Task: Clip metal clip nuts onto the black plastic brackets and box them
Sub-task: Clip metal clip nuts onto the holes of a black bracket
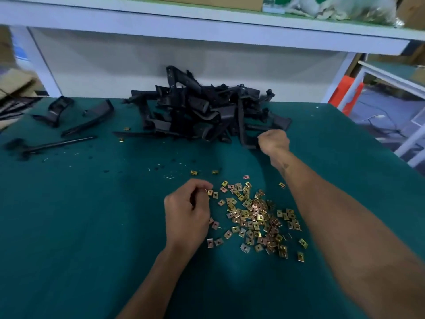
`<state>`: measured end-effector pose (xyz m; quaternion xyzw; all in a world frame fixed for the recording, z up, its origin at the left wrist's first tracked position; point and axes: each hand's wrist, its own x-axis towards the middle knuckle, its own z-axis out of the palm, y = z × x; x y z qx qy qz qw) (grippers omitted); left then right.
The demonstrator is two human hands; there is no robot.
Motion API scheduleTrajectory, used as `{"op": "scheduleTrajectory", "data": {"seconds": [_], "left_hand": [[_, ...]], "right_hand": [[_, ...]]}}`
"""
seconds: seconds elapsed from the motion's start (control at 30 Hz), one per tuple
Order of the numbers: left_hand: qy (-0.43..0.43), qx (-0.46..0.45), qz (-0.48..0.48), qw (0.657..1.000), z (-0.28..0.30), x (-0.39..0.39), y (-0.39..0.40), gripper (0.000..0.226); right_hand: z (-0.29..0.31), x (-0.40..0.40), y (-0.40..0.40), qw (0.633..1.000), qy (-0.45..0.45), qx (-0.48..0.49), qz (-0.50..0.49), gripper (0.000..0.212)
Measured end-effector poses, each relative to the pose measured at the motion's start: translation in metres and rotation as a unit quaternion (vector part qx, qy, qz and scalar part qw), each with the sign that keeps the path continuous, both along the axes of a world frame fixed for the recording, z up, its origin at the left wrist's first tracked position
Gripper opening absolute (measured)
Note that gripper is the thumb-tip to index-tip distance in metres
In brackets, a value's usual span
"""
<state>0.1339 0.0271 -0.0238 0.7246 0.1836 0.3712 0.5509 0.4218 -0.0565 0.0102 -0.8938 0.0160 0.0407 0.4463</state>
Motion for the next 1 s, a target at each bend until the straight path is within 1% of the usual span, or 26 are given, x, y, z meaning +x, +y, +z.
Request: {"op": "scheduleTrajectory", "data": {"seconds": [0.03, 0.07, 0.13, 0.17, 0.2, 0.27, 0.37, 0.43, 0.47, 0.53, 0.6, 0.63, 0.67, 0.7, 0.77, 0.83, 0.93, 1.0], "left_hand": [[-0.002, -0.007, -0.003, 1.0, -0.001, 0.0, 0.0, 0.033], [-0.004, -0.008, -0.004, 1.0, -0.001, -0.001, 0.0, 0.034], [-0.002, -0.003, 0.0, 1.0, -0.002, -0.002, 0.0, 0.033], [0.001, -0.003, 0.003, 1.0, -0.002, -0.002, 0.001, 0.032], [0.003, -0.007, 0.005, 1.0, -0.003, -0.001, 0.001, 0.033], [0.004, -0.013, 0.012, 1.0, -0.003, 0.0, 0.002, 0.036], [0.001, -0.013, 0.015, 1.0, -0.001, 0.0, 0.002, 0.038], [-0.008, -0.014, 0.014, 1.0, -0.002, 0.001, 0.003, 0.037], [-0.012, -0.014, 0.012, 1.0, -0.002, 0.001, 0.003, 0.037], [-0.018, -0.01, 0.009, 1.0, -0.002, 0.001, 0.003, 0.036], [-0.012, -0.001, 0.016, 1.0, -0.002, 0.002, 0.002, 0.036], [-0.01, 0.01, 0.025, 1.0, -0.002, 0.002, 0.002, 0.035], [-0.011, 0.024, 0.036, 0.999, -0.001, 0.002, 0.001, 0.032], [-0.015, 0.051, 0.05, 0.997, 0.001, 0.001, 0.001, 0.028], [-0.011, 0.143, 0.093, 0.985, 0.006, -0.001, 0.001, 0.022], [-0.031, 0.21, 0.126, 0.969, 0.01, -0.002, -0.001, 0.028], [-0.091, 0.215, 0.139, 0.962, 0.021, -0.004, 0.0, 0.03], [-0.118, 0.2, 0.117, 0.966, 0.026, -0.008, 0.006, 0.026]], "right_hand": [[0.001, -0.003, -0.002, 0.999, -0.006, -0.027, 0.017, 0.013], [0.001, -0.003, -0.002, 0.997, -0.008, -0.058, 0.043, 0.024], [0.001, -0.006, 0.0, 0.988, 0.01, -0.098, 0.115, 0.067], [0.001, -0.007, 0.003, 0.981, 0.02, -0.118, 0.152, 0.079], [0.002, -0.007, 0.005, 0.971, 0.023, -0.148, 0.184, 0.082], [0.003, -0.003, 0.008, 0.953, 0.028, -0.211, 0.215, 0.077], [0.005, 0.003, 0.007, 0.935, 0.026, -0.262, 0.237, 0.065], [0.008, 0.005, 0.005, 0.911, 0.014, -0.312, 0.271, 0.051], [0.012, 0.004, 0.003, 0.899, 0.013, -0.332, 0.285, 0.05], [0.022, -0.003, -0.002, 0.895, 0.017, -0.334, 0.294, 0.049], [0.031, -0.014, -0.011, 0.897, 0.006, -0.334, 0.29, 0.042], [0.033, -0.02, -0.016, 0.893, -0.021, -0.352, 0.279, 0.039], [0.034, -0.026, -0.021, 0.888, -0.068, -0.373, 0.262, 0.041], [0.034, -0.033, -0.026, 0.877, -0.125, -0.395, 0.245, 0.05], [0.039, -0.051, -0.033, 0.838, -0.239, -0.424, 0.248, 0.062], [0.047, -0.075, -0.04, 0.772, -0.328, -0.452, 0.304, 0.06], [0.06, -0.109, -0.05, 0.653, -0.432, -0.462, 0.417, 0.047], [0.068, -0.127, -0.057, 0.587, -0.452, -0.458, 0.491, 0.044]]}}
